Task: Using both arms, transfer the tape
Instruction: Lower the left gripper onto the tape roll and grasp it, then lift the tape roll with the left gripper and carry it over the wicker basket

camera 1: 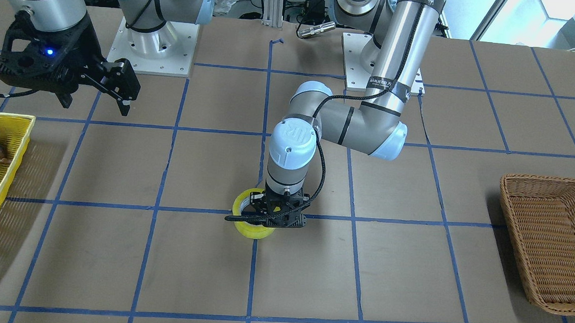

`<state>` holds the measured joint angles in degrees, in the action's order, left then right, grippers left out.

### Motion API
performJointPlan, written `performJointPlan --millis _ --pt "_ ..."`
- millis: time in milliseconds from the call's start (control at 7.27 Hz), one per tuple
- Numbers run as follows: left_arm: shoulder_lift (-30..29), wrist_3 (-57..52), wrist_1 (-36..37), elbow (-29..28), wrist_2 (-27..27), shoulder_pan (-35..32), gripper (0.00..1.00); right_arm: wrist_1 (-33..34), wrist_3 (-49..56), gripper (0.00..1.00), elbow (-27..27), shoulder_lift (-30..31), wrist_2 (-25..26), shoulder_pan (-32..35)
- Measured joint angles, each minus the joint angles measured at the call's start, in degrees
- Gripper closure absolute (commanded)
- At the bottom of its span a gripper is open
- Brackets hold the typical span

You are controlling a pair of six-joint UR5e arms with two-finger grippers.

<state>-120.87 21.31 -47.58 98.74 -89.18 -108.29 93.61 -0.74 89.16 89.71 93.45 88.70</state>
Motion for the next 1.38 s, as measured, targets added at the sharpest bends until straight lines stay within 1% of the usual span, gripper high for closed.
performJointPlan --millis 275,413,550,688,826,963,1101,1239,1376 --pt "1.20 -0.09 -0.59 0.03 -0.13 0.88 1.00 -0.01 0.03 0.00 0.13 0.09 -0.02 0.54" --pt "2.22 -0.68 -1.37 -0.30 -0.26 2.68 1.00 0.00 0.03 0.00 0.17 0.11 -0.02 0.69" --pt "3.97 -3.35 -3.73 -1.02 -0.01 6.23 1.00 -0.01 0.03 0.00 0.23 0.11 -0.02 0.73" --pt "6.16 -9.16 -8.56 -3.11 0.97 11.45 1.00 0.01 0.03 0.00 0.35 0.11 -0.04 0.75" --pt "7.93 -16.66 -15.85 -7.33 2.00 17.55 1.00 0.05 0.03 0.00 0.53 0.12 -0.07 0.76" --pt "8.47 -23.37 -23.33 -13.31 1.34 23.13 1.00 0.07 0.03 0.00 0.61 0.12 -0.09 0.77" --pt "8.07 -29.31 -28.97 -19.19 -0.92 27.96 1.00 0.06 0.05 0.00 0.66 0.17 -0.10 0.77" --pt "7.59 -36.19 -32.37 -22.67 -2.77 32.89 1.00 0.03 0.11 0.00 0.69 0.23 -0.10 0.77" --pt "7.01 -44.97 -33.63 -24.02 -3.49 38.80 1.00 0.01 0.17 0.00 0.68 0.26 -0.11 0.77"
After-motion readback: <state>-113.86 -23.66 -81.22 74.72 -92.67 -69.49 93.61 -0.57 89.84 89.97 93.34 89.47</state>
